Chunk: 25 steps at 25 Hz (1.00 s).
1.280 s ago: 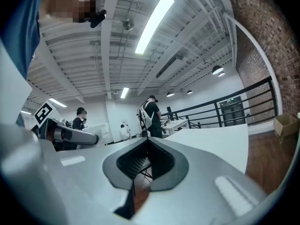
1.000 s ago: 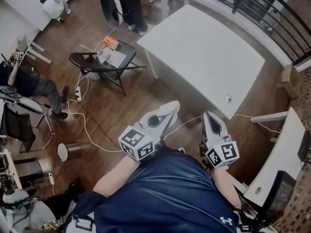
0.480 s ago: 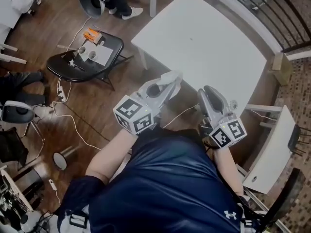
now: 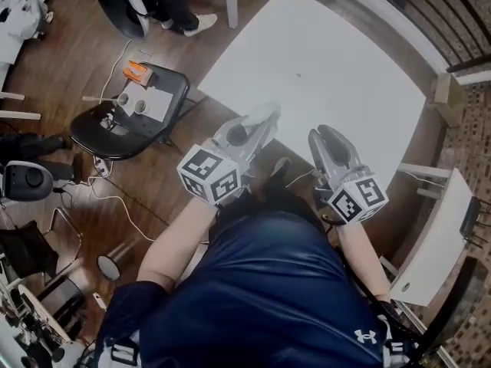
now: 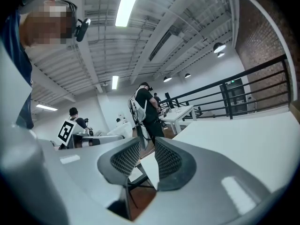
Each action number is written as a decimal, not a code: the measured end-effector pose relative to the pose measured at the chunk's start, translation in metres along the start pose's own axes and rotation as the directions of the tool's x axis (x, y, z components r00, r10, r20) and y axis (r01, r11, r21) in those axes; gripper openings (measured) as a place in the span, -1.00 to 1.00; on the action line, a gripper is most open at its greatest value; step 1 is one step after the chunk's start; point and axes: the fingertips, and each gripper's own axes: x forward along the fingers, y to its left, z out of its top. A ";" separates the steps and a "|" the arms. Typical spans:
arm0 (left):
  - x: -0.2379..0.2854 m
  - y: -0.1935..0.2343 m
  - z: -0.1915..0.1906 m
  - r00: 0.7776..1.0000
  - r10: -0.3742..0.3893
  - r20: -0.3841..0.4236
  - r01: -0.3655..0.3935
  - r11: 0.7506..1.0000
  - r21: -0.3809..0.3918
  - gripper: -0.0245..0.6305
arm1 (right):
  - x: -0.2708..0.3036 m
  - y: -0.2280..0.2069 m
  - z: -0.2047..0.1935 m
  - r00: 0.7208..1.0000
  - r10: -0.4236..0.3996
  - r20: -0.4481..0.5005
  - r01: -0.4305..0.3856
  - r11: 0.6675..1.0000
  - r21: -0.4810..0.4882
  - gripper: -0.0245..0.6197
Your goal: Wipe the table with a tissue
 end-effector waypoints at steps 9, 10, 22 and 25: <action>0.090 0.085 -0.025 0.950 0.225 -0.216 -0.196 0.970 0.144 -0.90 | 0.017 -0.100 0.020 0.998 -0.053 0.028 0.052 0.998 0.030 -0.89; 0.100 0.095 -0.031 0.938 0.244 -0.246 -0.208 0.965 0.161 -0.90 | 0.017 -0.108 0.018 0.998 -0.055 0.024 0.054 0.998 0.042 -0.89; 0.187 0.164 -0.090 0.852 0.300 -0.428 -0.202 0.944 0.259 -0.90 | 0.023 -0.167 -0.009 0.989 -0.144 -0.038 0.148 0.982 0.115 -0.89; 0.198 0.182 -0.100 0.811 0.322 -0.488 -0.177 0.931 0.320 -0.90 | 0.031 -0.168 -0.014 0.987 -0.155 -0.041 0.159 0.978 0.136 -0.89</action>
